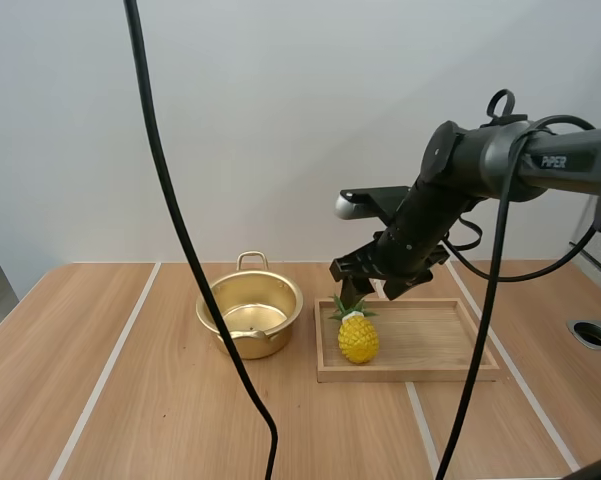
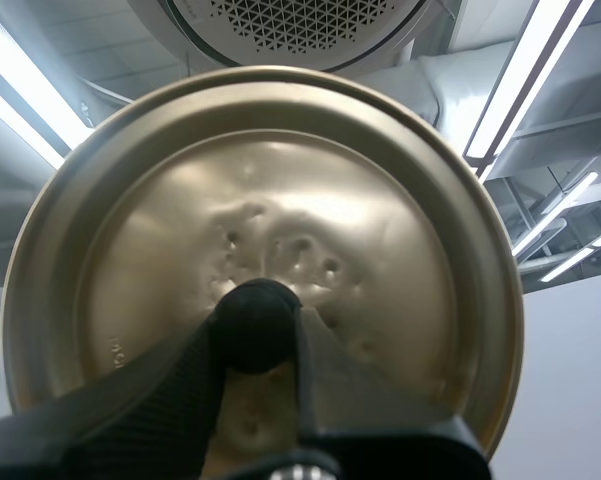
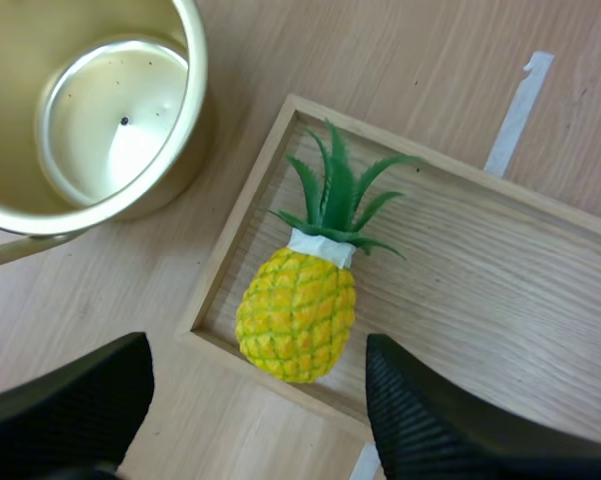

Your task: Open the pot, put the pineapple inside, and close it

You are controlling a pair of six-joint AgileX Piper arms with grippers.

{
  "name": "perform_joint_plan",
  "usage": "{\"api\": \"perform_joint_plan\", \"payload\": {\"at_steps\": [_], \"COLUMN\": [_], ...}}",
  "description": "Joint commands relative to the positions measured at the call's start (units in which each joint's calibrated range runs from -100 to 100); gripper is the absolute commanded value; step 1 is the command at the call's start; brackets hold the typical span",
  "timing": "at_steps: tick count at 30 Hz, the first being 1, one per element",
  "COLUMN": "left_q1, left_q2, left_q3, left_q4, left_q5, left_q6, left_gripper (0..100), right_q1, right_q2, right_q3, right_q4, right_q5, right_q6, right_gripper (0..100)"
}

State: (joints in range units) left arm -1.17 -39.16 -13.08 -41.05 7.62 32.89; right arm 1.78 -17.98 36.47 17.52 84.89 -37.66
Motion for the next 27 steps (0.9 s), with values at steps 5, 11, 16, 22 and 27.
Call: {"api": "perform_joint_plan", "payload": {"at_steps": [5,11,16,22,27], "left_q1": [-0.07,-0.07,-0.07,-0.07,-0.07], "left_q2": [-0.4,-0.4,-0.4,-0.4,-0.4], "left_q3": [-0.3,-0.3,-0.3,-0.3,-0.3], "left_q4": [-1.4,-1.4,-1.1,-0.2,-0.2], "left_q5": [3.8,5.1,5.9,5.9,5.9], "left_q6": [-0.4,-0.4,0.2,0.3,0.3], "left_gripper": [0,0,0,0,0], "right_q1": [-0.2,-0.2,-0.2,-0.2,-0.2], "right_q2": [6.9,10.3,12.8,16.7,19.0], "right_q3": [0.2,0.2,0.2,0.2,0.2], "right_q4": [3.2,3.2,3.2,3.2,4.5], "right_q5": [-2.8,-7.7,-10.4,-10.7,-13.1], "right_q6": [-3.5,-4.1,-4.1,-4.1,-6.2], "right_gripper": [100,100,100,100,100]}}
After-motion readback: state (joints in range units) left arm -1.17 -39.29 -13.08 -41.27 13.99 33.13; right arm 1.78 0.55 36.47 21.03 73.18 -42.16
